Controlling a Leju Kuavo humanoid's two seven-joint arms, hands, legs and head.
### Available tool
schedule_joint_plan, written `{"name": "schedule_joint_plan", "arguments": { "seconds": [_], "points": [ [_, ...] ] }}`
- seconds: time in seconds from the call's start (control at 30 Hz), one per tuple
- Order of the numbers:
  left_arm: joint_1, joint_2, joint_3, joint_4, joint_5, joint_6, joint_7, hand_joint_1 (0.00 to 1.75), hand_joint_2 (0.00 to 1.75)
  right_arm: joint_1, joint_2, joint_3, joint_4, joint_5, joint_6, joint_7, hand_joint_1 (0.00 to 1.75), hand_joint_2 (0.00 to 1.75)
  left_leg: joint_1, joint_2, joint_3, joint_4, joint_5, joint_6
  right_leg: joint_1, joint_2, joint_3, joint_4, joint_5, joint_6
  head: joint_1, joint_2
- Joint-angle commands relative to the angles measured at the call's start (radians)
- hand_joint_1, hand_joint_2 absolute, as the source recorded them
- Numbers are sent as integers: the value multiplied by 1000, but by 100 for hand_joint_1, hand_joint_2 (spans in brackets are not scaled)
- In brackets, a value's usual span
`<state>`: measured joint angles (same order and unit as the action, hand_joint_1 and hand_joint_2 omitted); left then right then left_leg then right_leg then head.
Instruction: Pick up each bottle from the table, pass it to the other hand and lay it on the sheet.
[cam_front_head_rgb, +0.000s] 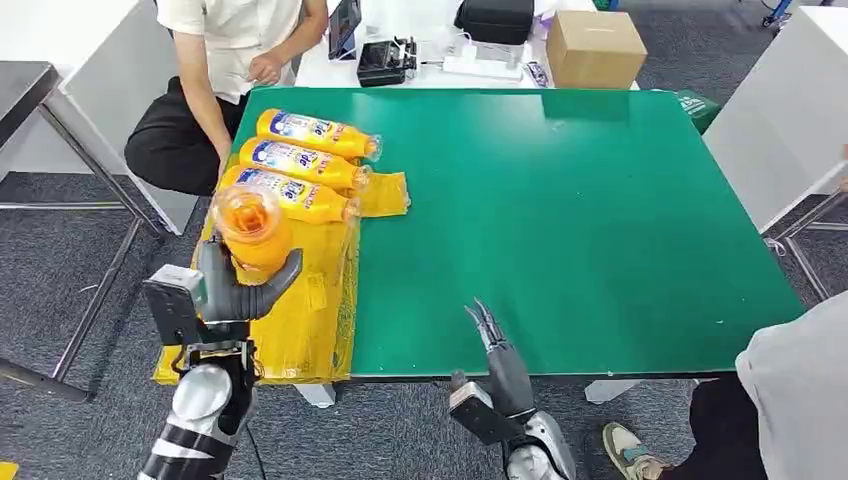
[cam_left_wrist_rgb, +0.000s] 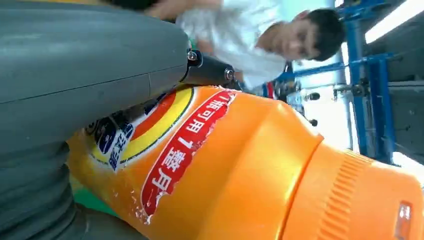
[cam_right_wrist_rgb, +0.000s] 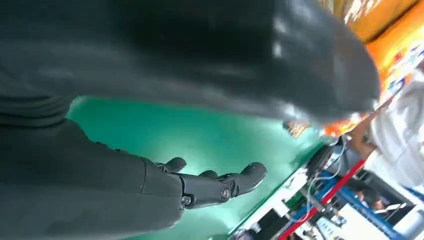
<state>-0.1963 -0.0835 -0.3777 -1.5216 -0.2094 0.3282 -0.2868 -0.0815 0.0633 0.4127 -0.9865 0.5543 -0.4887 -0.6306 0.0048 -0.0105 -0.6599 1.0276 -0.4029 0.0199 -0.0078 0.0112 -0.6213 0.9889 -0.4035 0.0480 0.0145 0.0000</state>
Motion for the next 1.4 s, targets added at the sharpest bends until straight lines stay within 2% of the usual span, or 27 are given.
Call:
{"name": "schedule_joint_plan", "arguments": {
  "seconds": [0.03, 0.1, 0.2, 0.3, 0.37, 0.5, 0.53, 0.63, 0.73, 0.83, 0.97, 1.0, 1.03, 1.23, 1.27, 1.3, 1.4],
  "points": [
    [-240, 10, -119, 453, -325, 55, 101, 175, 175, -59, 40, -31, 78, -1, 51, -10, 0, 0, 0, -2, 6, -2, 0, -1, 0, -4, 7, -1, -1, -1, 0, 0],
    [-298, 4, -191, 575, -493, 56, 152, 175, 175, -81, 45, -11, 97, 10, 76, -15, 0, 0, 0, -2, 3, -1, 1, 0, 0, -3, 4, -1, 0, -1, 0, 0],
    [-354, -31, -217, 745, -646, 76, 211, 175, 175, -111, 57, 4, 126, 21, 90, -14, 0, 0, 0, -2, 5, -1, 1, 0, 0, -4, 5, -1, 0, -1, 1, 0],
    [-416, -43, -224, 886, -773, 107, 290, 175, 175, -138, 74, 15, 159, 41, 84, 10, 0, 0, 0, 0, 6, -1, 0, 0, 0, -2, 6, -2, 0, -1, 0, 0],
    [-451, -50, -174, 967, -771, 72, 290, 175, 175, -148, 85, 16, 168, 35, 88, 12, 0, 0, 0, 1, 5, -1, 0, 0, 0, -1, 5, -1, 0, -1, 0, 0],
    [-458, -51, -164, 981, -772, 74, 279, 175, 175, -150, 87, 17, 170, 35, 88, 15, 0, 0, 0, 2, 3, 0, 0, 0, 1, 0, 3, 0, 0, -1, 0, 0],
    [-460, -53, -161, 984, -774, 74, 278, 175, 175, -149, 85, 17, 168, 35, 88, 15, 0, 0, 0, 2, 7, -1, -1, -1, 1, -1, 7, 0, -1, -1, 0, 0],
    [-472, -59, -108, 1033, -754, 5, 303, 175, 175, -144, 88, 23, 159, 24, 107, 8, 0, 0, 1, 1, 5, 0, -1, 0, 1, -1, 6, 0, -1, -1, 0, 0],
    [-494, -49, -109, 1106, -789, -43, 333, 175, 175, -149, 90, 34, 167, 25, 116, 6, 0, 0, 0, 3, 3, 0, 0, 0, 1, 1, 3, 0, 0, -1, 0, 0],
    [-503, -38, -142, 1149, -879, -24, 392, 175, 175, -158, 92, 38, 177, 21, 119, 4, 0, 0, 1, 3, 6, 0, -1, -1, 1, 1, 6, 0, -1, -1, 0, 0],
    [-496, -39, -105, 1177, -886, -20, 429, 175, 175, -165, 98, 42, 184, 17, 129, 5, 0, 0, 0, 4, 4, -1, 0, 0, 1, 2, 4, 0, 0, -1, 0, 0],
    [-491, -37, -106, 1180, -887, -20, 429, 45, 175, -165, 99, 43, 185, 17, 129, 5, 0, 0, 0, 5, 6, -1, -1, -1, 1, 2, 6, 0, 0, -1, 0, 0],
    [-491, -41, -90, 1188, -873, -45, 421, 2, 175, -166, 101, 45, 190, 17, 127, 5, 0, 0, 0, 5, 6, -1, 0, -1, 0, 2, 5, 0, 0, -1, 0, 0],
    [-488, -44, -49, 1187, -833, -95, 385, 0, 175, -164, 98, 43, 194, 11, 121, 2, 0, 0, 0, 5, 12, -2, -1, -1, 1, 1, 12, -1, -1, -2, 0, 0],
    [-487, -45, -39, 1185, -822, -105, 378, 0, 175, -164, 98, 43, 195, 10, 120, 2, 0, 0, 0, 4, 8, -1, 0, 0, 0, 2, 8, 0, 0, -1, 0, 0],
    [-480, -50, 1, 1175, -775, -128, 342, 0, 175, -161, 97, 44, 195, 9, 115, 2, 0, 0, 0, 5, 10, -2, 0, 0, 1, 3, 10, -1, 0, -1, 0, 0],
    [-479, -50, 4, 1172, -773, -135, 338, 0, 175, -160, 96, 44, 197, 9, 113, 0, 0, 0, 0, 3, 10, -1, 0, 0, 0, 2, 10, 0, 0, -1, 0, 0]
  ]
}}
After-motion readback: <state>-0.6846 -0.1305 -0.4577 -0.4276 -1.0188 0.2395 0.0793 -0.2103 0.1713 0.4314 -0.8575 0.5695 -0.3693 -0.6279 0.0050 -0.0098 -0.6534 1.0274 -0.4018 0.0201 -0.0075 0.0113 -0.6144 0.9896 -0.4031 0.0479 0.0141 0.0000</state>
